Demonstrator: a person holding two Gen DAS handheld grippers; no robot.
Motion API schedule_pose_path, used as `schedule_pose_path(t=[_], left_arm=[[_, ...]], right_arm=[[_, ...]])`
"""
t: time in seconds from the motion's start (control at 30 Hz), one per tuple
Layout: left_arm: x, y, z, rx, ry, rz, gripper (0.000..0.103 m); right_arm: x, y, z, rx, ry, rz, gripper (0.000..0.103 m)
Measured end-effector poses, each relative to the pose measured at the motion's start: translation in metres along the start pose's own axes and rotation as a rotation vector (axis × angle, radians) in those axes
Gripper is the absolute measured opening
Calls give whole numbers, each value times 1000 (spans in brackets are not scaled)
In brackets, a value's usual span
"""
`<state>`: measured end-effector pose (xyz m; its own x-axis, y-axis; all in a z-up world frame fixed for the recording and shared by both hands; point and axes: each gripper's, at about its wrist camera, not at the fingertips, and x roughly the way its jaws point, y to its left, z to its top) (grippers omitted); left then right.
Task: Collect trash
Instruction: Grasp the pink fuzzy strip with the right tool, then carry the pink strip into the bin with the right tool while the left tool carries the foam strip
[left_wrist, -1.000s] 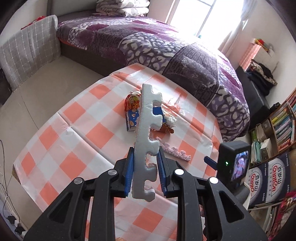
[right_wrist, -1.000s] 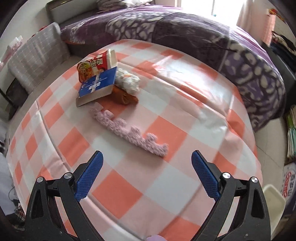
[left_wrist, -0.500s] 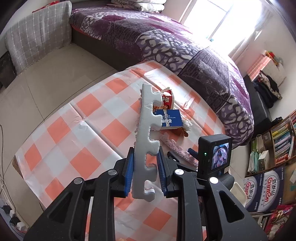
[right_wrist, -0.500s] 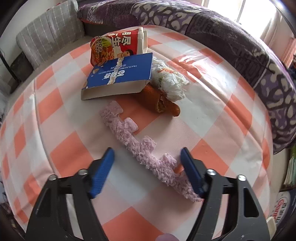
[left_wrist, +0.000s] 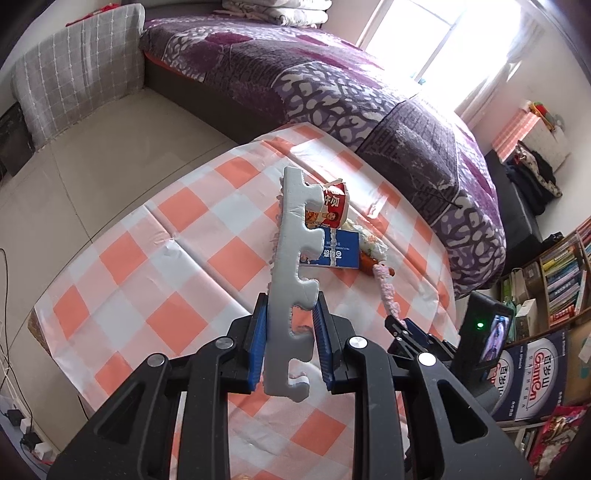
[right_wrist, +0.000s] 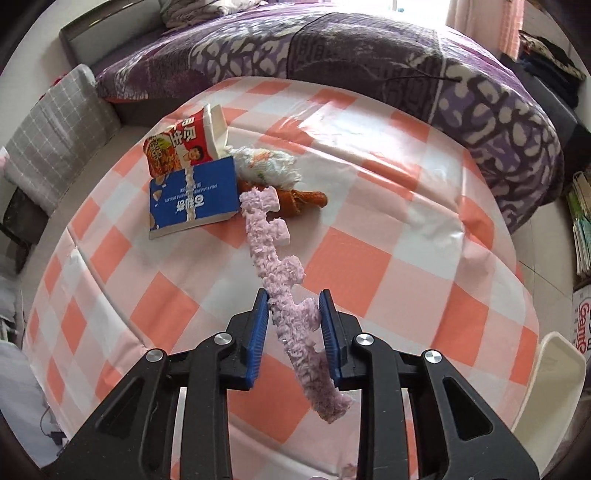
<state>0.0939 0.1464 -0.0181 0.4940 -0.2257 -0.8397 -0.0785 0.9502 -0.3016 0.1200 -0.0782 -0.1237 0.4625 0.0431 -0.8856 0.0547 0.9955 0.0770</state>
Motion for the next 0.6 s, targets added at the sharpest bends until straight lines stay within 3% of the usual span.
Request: schedule_pose_path(t=[0.27,0.6], left_arm=[[6,-14,-7,40,8,4,24],[15,-36,-20,98,23,16,24]], right_arm=[[-52,-27,-12,74,-61,-14,27],[-79,-66,-40,149,-110,-36,27]])
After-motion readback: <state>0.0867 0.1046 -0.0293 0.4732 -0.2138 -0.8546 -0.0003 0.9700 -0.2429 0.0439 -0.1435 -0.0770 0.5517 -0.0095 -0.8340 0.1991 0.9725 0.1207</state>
